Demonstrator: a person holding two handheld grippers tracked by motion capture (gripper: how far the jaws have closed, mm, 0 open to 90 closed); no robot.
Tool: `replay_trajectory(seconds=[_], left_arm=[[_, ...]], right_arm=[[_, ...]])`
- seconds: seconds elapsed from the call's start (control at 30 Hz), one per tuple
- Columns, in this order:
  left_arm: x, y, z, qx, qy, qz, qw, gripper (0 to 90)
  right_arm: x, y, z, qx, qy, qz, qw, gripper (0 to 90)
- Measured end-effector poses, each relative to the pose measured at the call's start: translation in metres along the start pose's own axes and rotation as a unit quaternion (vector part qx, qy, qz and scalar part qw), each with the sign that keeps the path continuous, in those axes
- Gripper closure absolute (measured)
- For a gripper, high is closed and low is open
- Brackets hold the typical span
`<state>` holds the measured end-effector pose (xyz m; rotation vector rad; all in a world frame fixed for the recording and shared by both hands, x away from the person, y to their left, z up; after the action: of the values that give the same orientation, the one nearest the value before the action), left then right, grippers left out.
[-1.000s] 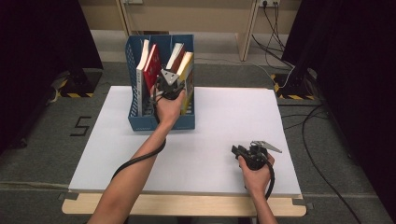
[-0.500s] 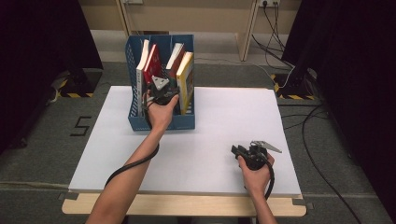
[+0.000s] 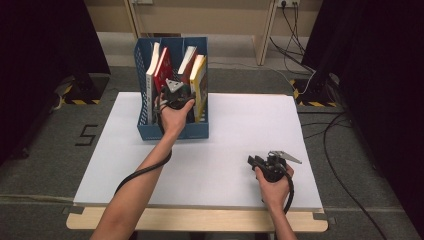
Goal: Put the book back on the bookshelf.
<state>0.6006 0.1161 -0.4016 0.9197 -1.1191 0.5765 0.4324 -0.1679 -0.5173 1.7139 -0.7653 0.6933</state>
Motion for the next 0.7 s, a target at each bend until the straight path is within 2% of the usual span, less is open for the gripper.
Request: replay_trajectory(seconds=[0.1, 0.23, 0.3, 0.33, 0.5, 0.7], left_arm=[[-0.003, -0.004, -0.005, 0.011, -0.001, -0.008, 0.9999, 48.2], [-0.007, -0.008, -0.008, 0.012, 0.001, -0.015, 0.9998, 53.4], [-0.009, -0.009, -0.006, 0.013, 0.001, -0.020, 0.9997, 53.4], [-0.009, -0.009, -0.005, 0.013, 0.000, -0.020, 0.9997, 52.6], [-0.013, -0.005, -0.002, 0.017, -0.003, -0.020, 0.9996, 49.6], [-0.011, 0.003, 0.001, 0.010, 0.001, -0.025, 0.9996, 46.0]], right_arm=[[0.000, 0.000, 0.001, 0.000, 0.000, 0.001, 1.0000, 65.9], [0.001, 0.001, 0.002, -0.001, -0.004, 0.002, 1.0000, 65.9], [0.001, 0.000, 0.003, -0.002, -0.003, 0.002, 1.0000, 65.9], [0.001, 0.001, 0.002, -0.002, -0.011, -0.002, 0.9999, 65.9], [0.001, 0.001, 0.002, -0.002, -0.005, 0.001, 1.0000, 65.9], [0.002, 0.001, 0.002, -0.003, -0.005, 0.003, 1.0000, 65.9]])
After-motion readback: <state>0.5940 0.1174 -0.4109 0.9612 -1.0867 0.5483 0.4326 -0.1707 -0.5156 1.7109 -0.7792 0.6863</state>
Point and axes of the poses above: each handheld gripper's, and its own axes: y roughly backward along the jaws, x roughly out of its top, z roughly to its right, the point moved 6 cm from there along -y, roughly forward along the jaws, and after that the axes turned 14 degrees about -x, right-handed, at the moved point
